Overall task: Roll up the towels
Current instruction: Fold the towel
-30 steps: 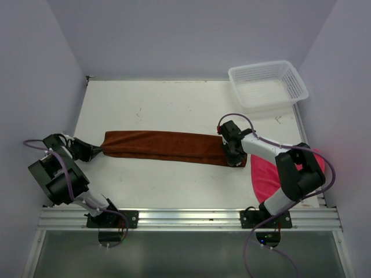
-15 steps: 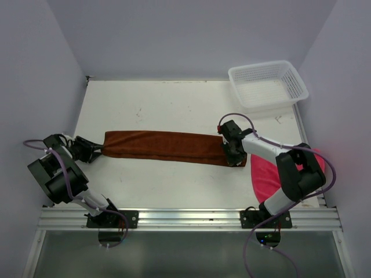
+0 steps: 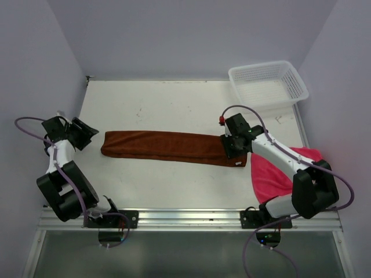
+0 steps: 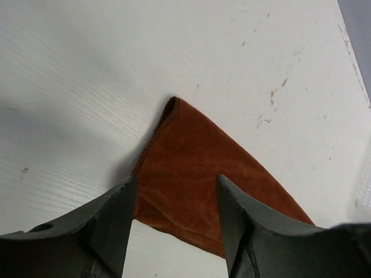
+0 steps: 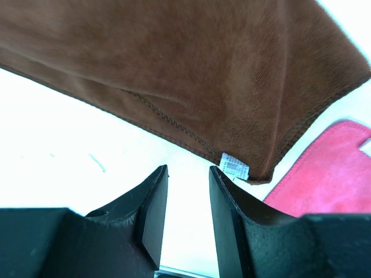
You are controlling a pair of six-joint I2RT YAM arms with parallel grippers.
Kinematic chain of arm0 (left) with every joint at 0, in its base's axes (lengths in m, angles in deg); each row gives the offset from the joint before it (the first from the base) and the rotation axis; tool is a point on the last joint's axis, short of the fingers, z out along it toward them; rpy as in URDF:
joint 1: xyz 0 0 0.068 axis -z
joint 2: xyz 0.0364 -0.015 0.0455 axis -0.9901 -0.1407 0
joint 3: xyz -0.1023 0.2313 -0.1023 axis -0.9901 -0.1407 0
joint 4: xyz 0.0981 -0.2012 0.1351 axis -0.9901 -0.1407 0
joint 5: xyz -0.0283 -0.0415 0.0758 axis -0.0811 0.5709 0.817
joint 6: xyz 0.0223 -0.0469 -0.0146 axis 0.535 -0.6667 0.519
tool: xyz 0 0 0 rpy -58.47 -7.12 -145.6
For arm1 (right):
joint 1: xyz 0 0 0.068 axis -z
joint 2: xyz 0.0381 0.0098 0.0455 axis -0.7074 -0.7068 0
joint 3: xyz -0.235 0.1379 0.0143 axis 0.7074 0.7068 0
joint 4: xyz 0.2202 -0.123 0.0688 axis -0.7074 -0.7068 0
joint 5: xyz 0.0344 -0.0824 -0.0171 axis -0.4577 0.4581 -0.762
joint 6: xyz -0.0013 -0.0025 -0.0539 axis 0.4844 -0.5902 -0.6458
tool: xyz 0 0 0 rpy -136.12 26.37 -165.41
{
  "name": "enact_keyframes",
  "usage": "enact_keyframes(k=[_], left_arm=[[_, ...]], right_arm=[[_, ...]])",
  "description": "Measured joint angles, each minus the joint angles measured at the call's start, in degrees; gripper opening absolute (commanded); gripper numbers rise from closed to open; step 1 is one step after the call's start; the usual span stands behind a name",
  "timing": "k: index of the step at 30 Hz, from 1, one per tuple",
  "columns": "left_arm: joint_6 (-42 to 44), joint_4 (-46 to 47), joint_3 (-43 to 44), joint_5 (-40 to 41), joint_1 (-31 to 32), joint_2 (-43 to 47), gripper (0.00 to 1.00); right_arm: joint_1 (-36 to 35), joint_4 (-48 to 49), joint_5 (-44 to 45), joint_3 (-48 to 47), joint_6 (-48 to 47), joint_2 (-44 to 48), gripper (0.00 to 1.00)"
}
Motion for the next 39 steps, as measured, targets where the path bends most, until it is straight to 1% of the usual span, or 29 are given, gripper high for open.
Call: enact_keyframes(k=[3, 6, 8, 12, 15, 20, 22, 23, 25, 27, 29, 33, 37, 39], left_arm=[[0.5, -1.11, 2.38, 3.63, 2.64, 1.42, 0.61], [0.63, -1.53, 4.07, 5.81, 6.86, 3.41, 0.61], [0.68, -1.42, 4.87, 6.71, 10.32, 4.9, 0.61], [1.53, -1.4, 7.78, 8.79, 19.82, 7.32, 0.61], [3.21, -1.29, 9.88, 9.38, 26.53, 7.85, 0.61], [5.27, -1.27, 9.07, 9.97, 32.57, 8.11, 0.6], [6.34, -1.46, 7.8, 9.94, 35.76, 8.07, 0.59], [6.82, -1.77, 7.28, 10.12, 37.68, 7.91, 0.59], [7.85, -2.54, 7.1, 10.56, 41.35, 7.1, 0.59], [8.37, -2.86, 7.1, 11.04, 44.02, 6.45, 0.58], [8.68, -3.17, 7.1, 11.74, 45.0, 6.4, 0.58], [8.63, -3.52, 6.99, 15.43, 44.96, 7.85, 0.58], [8.46, -4.28, 6.12, 20.26, 44.94, 12.24, 0.59], [8.44, -4.61, 6.12, 22.56, 44.94, 14.05, 0.59]], right_arm=[[0.31, -0.2, 0.28, -1.11, 0.39, 2.27, 0.39], [3.17, 0.26, -0.48, -1.16, 1.92, 5.2, 0.4], [7.65, 2.6, -2.1, 0.07, 3.87, 8.07, 0.41], [14.99, 5.01, -2.21, 2.54, 7.28, 11.63, 0.41], [17.42, 6.73, -3.08, 4.02, 9.35, 11.63, 0.4], [19.85, 9.2, -4.11, 6.67, 12.94, 10.82, 0.4], [21.09, 10.6, -5.2, 7.39, 14.38, 9.51, 0.38], [21.55, 11.21, -6.32, 7.56, 14.91, 8.63, 0.36], [21.88, 13.11, -9.27, 8.04, 15.72, 7.39, 0.35], [20.15, 16.06, -12.44, 8.66, 16.02, 6.93, 0.35], [16.76, 18.58, -13.99, 8.63, 15.47, 6.86, 0.34], [3.32, 22.75, -15.23, 7.32, 12.92, 5.92, 0.32], [-11.3, 27.3, -12.35, 4.24, 7.06, 2.43, 0.32], [-16.5, 28.41, -10.32, 1.51, 3.3, -1.16, 0.32]])
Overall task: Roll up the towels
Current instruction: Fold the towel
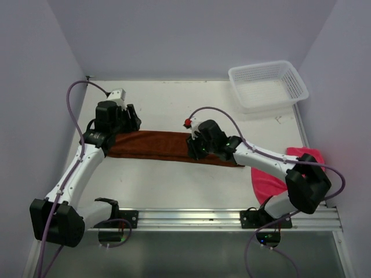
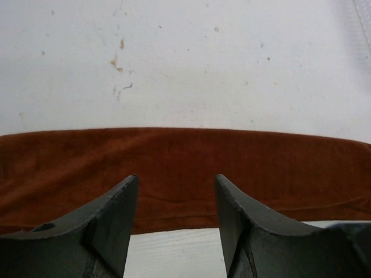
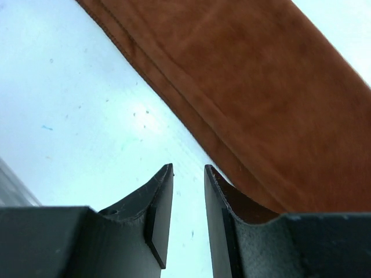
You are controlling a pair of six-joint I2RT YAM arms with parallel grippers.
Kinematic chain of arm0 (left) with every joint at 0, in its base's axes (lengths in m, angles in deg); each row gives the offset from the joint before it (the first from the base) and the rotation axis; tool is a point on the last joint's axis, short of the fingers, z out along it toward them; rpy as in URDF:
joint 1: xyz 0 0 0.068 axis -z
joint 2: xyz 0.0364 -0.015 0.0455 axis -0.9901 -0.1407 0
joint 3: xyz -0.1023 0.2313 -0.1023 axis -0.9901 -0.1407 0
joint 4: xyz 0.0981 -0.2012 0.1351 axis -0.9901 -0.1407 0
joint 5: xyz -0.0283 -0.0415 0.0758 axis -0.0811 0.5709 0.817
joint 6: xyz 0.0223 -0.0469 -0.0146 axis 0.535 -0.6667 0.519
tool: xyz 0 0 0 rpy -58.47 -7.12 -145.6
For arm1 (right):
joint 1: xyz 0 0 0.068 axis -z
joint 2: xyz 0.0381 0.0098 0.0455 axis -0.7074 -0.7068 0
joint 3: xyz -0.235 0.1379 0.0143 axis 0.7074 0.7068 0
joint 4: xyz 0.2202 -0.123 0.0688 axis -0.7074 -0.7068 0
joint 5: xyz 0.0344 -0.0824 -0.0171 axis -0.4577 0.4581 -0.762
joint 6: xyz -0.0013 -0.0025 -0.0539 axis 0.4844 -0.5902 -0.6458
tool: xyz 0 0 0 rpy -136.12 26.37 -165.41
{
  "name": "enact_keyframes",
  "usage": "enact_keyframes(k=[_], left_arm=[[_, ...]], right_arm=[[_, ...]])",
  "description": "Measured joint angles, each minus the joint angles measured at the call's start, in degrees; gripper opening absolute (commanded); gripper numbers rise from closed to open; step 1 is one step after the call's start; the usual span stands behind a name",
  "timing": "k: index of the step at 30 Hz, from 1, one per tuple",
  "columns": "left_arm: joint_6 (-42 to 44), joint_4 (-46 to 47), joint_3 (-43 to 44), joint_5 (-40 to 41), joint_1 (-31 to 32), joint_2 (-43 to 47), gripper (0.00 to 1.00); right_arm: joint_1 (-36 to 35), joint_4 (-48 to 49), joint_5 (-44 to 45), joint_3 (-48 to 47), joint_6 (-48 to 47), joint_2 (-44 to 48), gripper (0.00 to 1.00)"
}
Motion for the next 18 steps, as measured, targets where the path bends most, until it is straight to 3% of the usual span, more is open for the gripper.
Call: enact_keyframes(k=[9, 18], left_arm=[[-0.92, -1.44, 0.0, 9.07, -0.02, 2.95, 0.59], [-0.9, -1.84, 0.0, 12.33, -0.09, 3.1, 0.59]], right_arm=[[-12.92, 3.72, 11.23, -9.75, -14.25, -15.56, 0.32], [-15.76, 5.18, 15.15, -17.68, -19.91, -24.48, 0.3]])
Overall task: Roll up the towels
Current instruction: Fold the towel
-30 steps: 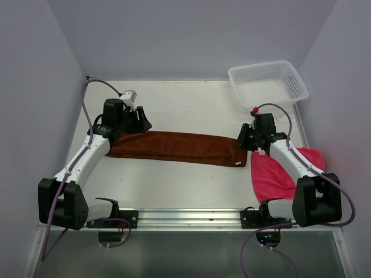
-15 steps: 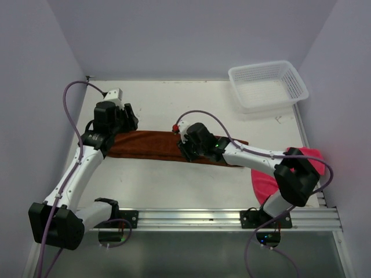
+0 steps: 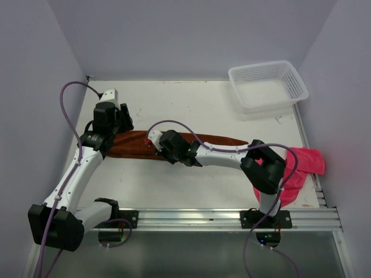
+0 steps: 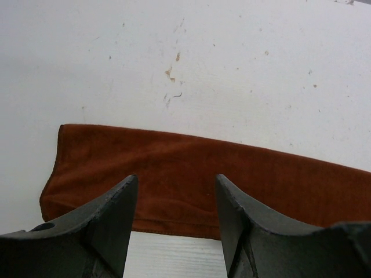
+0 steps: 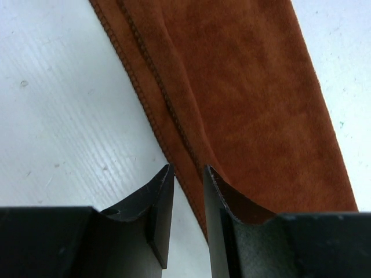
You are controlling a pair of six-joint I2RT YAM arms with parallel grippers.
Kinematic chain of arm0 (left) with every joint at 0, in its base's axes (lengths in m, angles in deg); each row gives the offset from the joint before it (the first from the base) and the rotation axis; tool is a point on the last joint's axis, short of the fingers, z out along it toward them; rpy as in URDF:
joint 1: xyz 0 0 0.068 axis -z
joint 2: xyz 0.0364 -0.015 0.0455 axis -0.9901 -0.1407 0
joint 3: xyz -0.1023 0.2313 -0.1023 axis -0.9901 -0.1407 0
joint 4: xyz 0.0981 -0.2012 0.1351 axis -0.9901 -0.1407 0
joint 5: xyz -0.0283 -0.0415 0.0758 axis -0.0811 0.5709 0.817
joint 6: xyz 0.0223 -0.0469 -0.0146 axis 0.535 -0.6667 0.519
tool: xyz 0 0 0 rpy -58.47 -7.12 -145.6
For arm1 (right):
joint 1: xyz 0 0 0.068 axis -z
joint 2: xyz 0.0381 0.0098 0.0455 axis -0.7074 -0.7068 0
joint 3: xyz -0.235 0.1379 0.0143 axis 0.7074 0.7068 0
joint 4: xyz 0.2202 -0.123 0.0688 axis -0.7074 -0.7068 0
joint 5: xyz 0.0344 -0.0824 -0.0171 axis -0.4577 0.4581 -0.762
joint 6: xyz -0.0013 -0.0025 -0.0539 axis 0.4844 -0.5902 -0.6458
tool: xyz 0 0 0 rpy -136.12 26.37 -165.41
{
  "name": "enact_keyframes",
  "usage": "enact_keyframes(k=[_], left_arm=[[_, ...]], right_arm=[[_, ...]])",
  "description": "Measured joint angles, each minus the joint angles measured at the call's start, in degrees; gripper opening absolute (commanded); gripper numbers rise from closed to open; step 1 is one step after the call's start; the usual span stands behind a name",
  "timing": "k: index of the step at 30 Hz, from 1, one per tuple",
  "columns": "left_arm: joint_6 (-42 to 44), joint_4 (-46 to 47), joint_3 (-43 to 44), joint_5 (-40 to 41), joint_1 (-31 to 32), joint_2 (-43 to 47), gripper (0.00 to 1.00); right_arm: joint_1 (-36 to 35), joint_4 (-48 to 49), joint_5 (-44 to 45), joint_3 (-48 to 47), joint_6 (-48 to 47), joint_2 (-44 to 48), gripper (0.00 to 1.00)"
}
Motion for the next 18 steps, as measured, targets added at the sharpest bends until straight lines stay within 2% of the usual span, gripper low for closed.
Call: enact_keyframes(k=[18], left_arm=[[0.0, 0.0, 0.0, -3.63, -0.63, -0.28, 0.6]], right_arm=[[-0.44, -0.26, 2.71, -5.9, -3.17, -7.82, 0.29]])
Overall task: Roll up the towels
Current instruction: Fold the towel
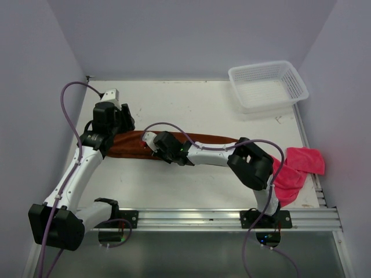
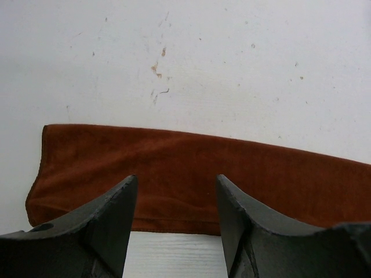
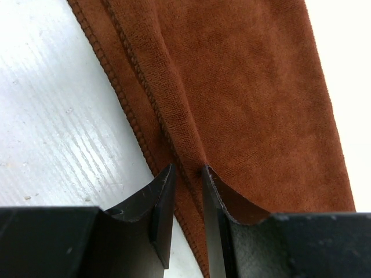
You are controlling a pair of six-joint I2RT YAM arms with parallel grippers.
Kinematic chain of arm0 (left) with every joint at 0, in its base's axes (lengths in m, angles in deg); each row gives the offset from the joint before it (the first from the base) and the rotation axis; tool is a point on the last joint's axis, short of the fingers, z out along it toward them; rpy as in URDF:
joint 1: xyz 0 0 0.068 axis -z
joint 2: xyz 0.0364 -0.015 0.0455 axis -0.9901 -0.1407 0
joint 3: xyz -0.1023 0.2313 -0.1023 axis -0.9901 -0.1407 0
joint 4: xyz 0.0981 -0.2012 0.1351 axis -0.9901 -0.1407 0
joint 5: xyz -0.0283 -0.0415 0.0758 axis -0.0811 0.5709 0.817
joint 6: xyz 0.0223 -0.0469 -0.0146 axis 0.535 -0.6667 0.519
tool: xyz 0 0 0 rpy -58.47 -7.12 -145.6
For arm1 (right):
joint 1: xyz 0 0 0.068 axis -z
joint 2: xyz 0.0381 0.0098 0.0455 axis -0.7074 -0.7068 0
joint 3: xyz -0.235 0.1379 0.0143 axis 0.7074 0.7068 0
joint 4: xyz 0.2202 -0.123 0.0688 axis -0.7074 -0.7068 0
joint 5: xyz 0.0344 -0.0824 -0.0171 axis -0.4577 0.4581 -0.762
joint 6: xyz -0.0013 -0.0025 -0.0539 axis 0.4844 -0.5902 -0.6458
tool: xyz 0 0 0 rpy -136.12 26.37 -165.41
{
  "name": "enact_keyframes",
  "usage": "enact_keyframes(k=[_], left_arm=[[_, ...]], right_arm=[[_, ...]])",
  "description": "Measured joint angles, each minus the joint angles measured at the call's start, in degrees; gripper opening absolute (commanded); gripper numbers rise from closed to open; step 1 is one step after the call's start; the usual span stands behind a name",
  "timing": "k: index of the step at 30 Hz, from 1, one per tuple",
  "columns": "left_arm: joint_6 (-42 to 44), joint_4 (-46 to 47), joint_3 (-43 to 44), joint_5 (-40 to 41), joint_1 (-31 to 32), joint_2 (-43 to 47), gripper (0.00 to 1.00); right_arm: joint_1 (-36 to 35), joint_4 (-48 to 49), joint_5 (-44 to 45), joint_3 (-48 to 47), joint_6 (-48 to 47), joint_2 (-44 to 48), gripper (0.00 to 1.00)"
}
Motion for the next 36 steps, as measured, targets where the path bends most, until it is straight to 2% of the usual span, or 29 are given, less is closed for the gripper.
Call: enact_keyframes(k=[16, 20, 25, 36], left_arm=[[0.0, 0.02, 0.0, -2.08, -0.57, -0.15, 0.6], [0.02, 0.02, 0.0, -2.27, -0.7, -0.22, 0.6], [0.02, 0.02, 0.0, -2.75, -0.74, -0.26, 0.6], [0.0, 0.02, 0.0, -3.61, -0.76, -0.33, 0.6]], right_arm=[[0.0, -0.22, 1.2, -1.38, -0.11, -2.93, 0.29], [0.0, -0.22, 1.73, -2.03, -0.11, -3.48, 0.26], [0.0, -0.24, 2.62, -2.43, -0.15, -3.82, 0.18], [0.0, -0.48, 2.34, -2.54, 0.0, -3.89, 0.19]])
